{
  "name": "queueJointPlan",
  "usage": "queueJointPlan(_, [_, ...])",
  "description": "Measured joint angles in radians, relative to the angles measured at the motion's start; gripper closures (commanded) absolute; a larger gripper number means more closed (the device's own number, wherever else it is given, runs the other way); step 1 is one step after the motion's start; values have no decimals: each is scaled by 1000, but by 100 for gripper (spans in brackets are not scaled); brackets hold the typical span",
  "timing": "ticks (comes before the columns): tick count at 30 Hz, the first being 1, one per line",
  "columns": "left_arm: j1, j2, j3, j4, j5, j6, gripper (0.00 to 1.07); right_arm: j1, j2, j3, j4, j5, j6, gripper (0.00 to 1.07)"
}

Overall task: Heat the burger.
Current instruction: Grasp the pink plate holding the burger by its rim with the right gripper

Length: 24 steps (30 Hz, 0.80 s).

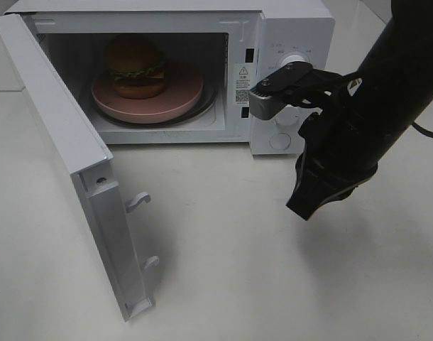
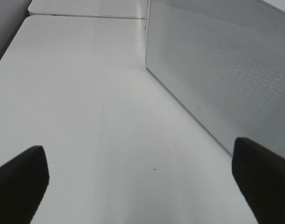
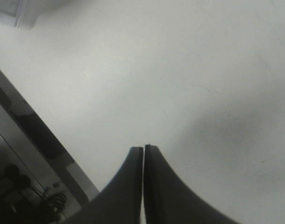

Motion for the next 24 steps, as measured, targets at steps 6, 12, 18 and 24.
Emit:
queueJointPlan(6, [0, 0, 0, 0, 0, 0, 7, 0, -6, -40, -3, 99, -381, 101])
queueJointPlan(12, [0, 0, 0, 0, 0, 0, 7, 0, -6, -53, -3, 120, -634, 101])
queueJointPlan(18, [0, 0, 0, 0, 0, 0, 7, 0, -6, -53, -57, 108, -848, 96])
queueJointPlan(24, [0, 0, 0, 0, 0, 0, 7, 0, -6, -53, -151, 49, -877, 75])
